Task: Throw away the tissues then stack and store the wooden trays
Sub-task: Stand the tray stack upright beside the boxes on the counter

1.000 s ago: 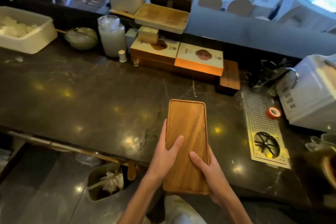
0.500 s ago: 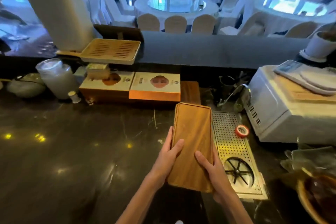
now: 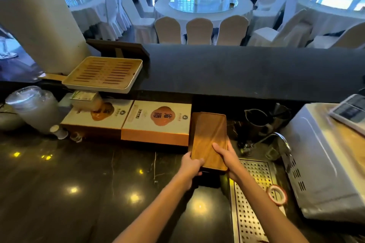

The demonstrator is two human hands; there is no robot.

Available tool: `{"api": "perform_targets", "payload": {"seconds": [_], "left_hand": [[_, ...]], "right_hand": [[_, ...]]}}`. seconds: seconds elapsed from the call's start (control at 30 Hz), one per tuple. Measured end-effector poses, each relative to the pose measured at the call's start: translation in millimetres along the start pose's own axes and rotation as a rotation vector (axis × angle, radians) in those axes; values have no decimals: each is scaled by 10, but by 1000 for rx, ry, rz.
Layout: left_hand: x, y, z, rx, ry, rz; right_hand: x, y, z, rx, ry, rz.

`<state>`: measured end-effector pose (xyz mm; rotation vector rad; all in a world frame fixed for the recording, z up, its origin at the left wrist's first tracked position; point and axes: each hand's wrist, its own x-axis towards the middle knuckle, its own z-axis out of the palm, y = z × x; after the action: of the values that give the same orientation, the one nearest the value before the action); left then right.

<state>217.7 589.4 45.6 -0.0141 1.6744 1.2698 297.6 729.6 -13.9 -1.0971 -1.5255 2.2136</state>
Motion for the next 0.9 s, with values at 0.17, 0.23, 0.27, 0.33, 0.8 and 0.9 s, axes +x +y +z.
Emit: {"api": "perform_targets", "payload": {"seconds": [0.17,0.23,0.27,0.33,0.8,0.9], "left_hand": [[391,64,10,-43,61,-35],[466,39,1,-87,61,-55],[497,28,-3,-111,65,-63],[562,-7,-20,-155,73,-72],[590,-125,51,-715,-35,-275],[591,-110,111,-991,-196,-365]], "right_hand": [[501,30,5,-98,18,44],[608,24,7,-168,13,18],[650,28,18,-200,18,11],[713,71,54,-253,55,6],[775,38,180,-408,147,10],[747,-34,170,-424,93,21]]}}
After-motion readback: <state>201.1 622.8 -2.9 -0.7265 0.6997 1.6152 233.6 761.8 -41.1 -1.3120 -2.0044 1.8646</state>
